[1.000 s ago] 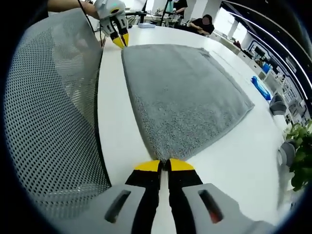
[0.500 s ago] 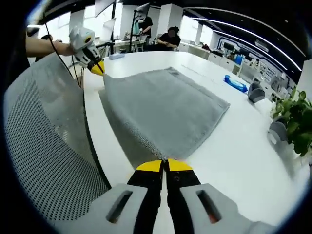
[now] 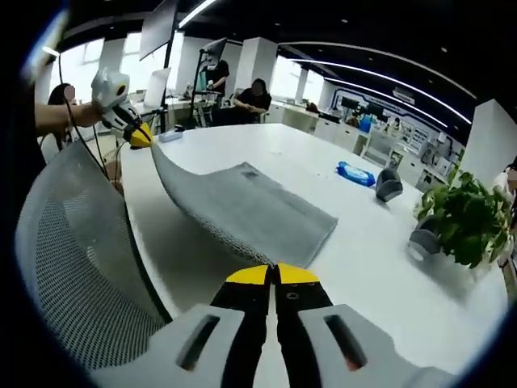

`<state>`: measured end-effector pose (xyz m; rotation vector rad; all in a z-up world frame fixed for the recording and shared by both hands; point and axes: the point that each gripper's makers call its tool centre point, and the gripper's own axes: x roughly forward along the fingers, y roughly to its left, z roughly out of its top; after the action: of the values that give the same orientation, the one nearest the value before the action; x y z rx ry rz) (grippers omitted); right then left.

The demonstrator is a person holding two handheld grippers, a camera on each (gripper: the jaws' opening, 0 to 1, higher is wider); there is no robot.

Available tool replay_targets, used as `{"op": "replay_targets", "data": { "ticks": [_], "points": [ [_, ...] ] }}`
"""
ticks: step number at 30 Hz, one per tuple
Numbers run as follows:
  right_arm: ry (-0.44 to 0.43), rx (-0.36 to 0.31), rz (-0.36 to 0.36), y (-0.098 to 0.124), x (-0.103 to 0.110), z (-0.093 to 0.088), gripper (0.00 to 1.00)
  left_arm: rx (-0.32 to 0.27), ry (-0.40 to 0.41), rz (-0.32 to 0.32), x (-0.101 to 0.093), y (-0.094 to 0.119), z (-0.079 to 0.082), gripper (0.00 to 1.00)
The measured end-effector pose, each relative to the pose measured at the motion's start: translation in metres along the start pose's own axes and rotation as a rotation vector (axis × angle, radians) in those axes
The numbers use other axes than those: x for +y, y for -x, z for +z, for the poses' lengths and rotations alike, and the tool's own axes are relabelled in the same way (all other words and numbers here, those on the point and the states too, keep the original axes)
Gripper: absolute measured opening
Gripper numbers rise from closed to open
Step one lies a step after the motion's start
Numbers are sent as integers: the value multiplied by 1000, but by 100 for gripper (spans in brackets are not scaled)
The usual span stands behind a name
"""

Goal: Fold the towel on the table until its edges align and the towel forms a compact rectangular stack.

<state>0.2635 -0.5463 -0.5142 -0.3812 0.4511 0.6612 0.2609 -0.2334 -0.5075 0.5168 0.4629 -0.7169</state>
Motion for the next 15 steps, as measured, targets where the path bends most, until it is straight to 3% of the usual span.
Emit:
{"op": "replay_targets", "data": {
  "ticks": [5, 7, 15],
  "points": [
    [-16, -31, -23, 13, 2, 13, 0, -36, 27, 50, -1, 15, 16, 1],
    [-17, -38, -35, 19, 3, 17, 0, -51, 56, 65, 4, 21, 12, 1],
    [-45, -38, -58, 39, 15, 17, 0, -53, 126, 100, -17, 46, 12, 1]
  ]
}}
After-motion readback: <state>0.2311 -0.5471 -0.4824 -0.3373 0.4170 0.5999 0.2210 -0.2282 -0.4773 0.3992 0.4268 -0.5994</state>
